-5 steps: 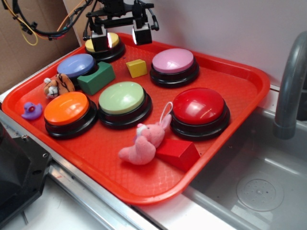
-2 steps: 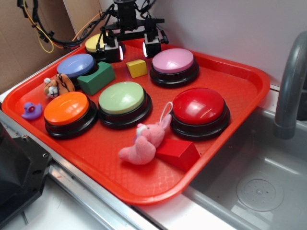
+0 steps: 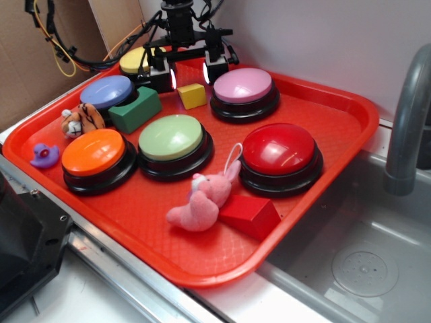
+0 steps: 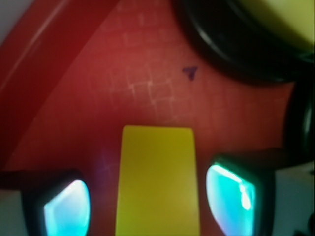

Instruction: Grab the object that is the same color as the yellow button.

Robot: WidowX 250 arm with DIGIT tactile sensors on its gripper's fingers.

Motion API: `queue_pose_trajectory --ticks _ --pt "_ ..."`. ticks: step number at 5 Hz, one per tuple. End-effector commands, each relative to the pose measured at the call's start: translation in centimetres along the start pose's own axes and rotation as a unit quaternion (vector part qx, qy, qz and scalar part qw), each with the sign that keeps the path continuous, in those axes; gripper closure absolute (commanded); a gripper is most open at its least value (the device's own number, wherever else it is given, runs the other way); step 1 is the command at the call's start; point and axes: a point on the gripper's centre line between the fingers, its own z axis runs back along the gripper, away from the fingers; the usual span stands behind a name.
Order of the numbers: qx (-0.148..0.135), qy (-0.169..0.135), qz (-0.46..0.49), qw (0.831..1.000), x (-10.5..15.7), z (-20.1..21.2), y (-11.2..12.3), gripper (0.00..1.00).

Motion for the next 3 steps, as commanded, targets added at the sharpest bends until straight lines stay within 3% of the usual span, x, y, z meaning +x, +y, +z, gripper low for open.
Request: queue_pose_trajectory --ticks 1,2,3 --pt "-0.043 0.023 -0.013 0.999 -0.82 0.62 0.10 0.00" --pt "-0.054 0.027 -0.009 0.998 -1.18 0.74 0.12 0.08" --pt "-0.052 0.029 0.006 0.998 -0.99 1.06 0.36 1.00"
